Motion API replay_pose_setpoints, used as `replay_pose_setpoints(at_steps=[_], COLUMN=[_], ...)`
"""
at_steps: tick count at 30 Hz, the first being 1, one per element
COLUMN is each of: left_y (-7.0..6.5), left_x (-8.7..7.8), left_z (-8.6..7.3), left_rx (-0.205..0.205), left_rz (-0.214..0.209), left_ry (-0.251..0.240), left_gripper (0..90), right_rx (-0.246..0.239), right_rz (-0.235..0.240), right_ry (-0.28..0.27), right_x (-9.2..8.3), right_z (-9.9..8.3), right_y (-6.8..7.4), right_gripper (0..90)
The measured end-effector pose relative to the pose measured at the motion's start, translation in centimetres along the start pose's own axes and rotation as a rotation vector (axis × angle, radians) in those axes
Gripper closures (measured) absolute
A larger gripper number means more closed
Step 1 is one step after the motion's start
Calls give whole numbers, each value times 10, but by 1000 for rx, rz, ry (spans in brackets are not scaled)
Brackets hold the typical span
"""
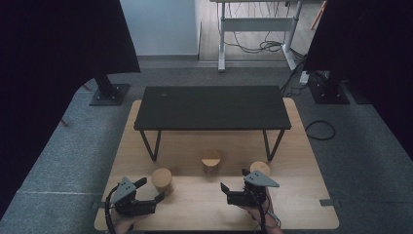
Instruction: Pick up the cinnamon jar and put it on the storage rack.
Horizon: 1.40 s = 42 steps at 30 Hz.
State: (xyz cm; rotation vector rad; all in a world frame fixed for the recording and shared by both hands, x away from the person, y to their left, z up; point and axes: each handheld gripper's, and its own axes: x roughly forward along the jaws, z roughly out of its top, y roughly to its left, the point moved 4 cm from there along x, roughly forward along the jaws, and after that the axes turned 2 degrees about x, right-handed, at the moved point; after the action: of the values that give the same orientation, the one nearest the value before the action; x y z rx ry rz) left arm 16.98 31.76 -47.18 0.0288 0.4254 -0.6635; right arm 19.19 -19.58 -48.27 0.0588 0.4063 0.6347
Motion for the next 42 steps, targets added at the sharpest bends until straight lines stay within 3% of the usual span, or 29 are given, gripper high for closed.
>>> replay_pose_setpoints(at_steps=[9, 23, 28, 36, 40, 42], left_y=[-2, -2, -3, 3, 1, 2], left_x=[-5, -4, 2, 13, 13, 11], left_z=[3, 1, 2, 1, 7, 8], left_rx=[32, 27, 43, 56, 104, 108], left_rz=[21, 53, 65, 55, 45, 36], left_ry=[11, 4, 4, 21, 27, 19], left_gripper=[74, 73, 73, 73, 71, 70], right_rx=[-3, 23, 13, 11, 13, 19], right_rz=[-12, -26, -32, -23, -21, -19], right_ry=[-12, 4, -2, -1, 2, -5], right_x=[-4, 1, 3, 2, 2, 1], right_z=[2, -1, 0, 0, 0, 0], right_y=[-1, -6, -5, -6, -4, -4], right_gripper=[22, 24, 24, 24, 24, 25])
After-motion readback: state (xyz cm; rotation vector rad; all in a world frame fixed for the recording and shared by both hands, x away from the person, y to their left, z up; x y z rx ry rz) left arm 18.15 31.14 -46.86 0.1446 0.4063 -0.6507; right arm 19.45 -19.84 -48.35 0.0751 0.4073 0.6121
